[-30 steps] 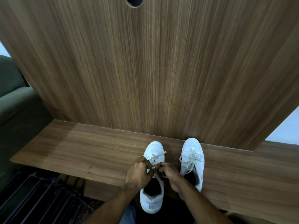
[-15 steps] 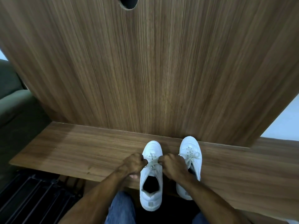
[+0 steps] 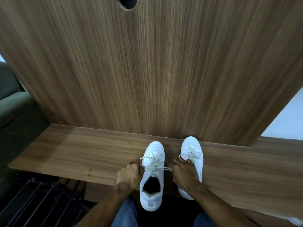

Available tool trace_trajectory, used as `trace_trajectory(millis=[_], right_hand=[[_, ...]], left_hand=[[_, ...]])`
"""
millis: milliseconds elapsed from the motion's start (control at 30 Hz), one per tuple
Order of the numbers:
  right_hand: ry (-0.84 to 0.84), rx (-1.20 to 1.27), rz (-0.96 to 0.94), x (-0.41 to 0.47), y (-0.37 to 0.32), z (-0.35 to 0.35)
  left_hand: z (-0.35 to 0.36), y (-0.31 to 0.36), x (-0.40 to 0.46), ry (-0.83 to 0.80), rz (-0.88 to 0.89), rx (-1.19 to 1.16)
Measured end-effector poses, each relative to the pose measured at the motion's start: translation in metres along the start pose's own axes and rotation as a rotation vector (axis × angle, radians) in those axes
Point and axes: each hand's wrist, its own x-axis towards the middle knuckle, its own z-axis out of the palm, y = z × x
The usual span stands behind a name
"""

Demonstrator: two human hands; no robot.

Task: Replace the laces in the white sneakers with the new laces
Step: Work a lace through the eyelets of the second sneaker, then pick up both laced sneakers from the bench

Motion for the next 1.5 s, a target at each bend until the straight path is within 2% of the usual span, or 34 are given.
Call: trace_trajectory(millis=[33,100,167,267,367,433,567,733,933,1067,1300,1500], right_hand=[[0.097,0.084,0.049,-0.004,0.005,0.007],[0.263,0.102,0.161,-0.016,0.014,0.017],[0.287,0.159,0.250,-0.024,0.024,0.023],[0.060,0.177,0.345,-0.030,0.030,0.020],[-0.114,0.176,0.302,-0.036,0.023,0.022],[-0.149,0.160,0.206,-0.039,0.012,0.026],[-0.181,0.231,0.142,-0.044,-0.007,0.023],[-0.282,0.297,-0.034,-0.043,-0.015,0.015],[-0.303,0.334,-0.158,-0.030,-0.004,0.017],[-0.250,0.378,-0.152,-0.029,-0.004,0.023],[-0.340,0.334,-0.100,-0.021,-0.008,0.027],[-0.500,0.336,-0.148,-0.018,-0.002,0.017]], left_hand=[[0.002,0.000,-0.007,0.033,0.006,-0.034],[0.005,0.001,-0.017,0.083,0.070,-0.005],[0.009,0.008,-0.025,0.075,0.206,0.099],[0.016,0.025,-0.030,-0.032,0.358,0.308],[0.032,0.035,-0.032,-0.150,0.418,0.454],[0.045,0.039,-0.036,-0.201,0.393,0.468],[0.056,0.038,-0.039,-0.223,0.317,0.382],[0.055,0.038,-0.031,-0.221,0.323,0.379],[0.056,0.031,-0.019,-0.207,0.369,0.286],[0.059,0.027,-0.017,-0.130,0.370,0.238],[0.066,0.021,-0.015,-0.060,0.436,0.167],[0.055,0.031,-0.017,-0.234,0.352,0.218]])
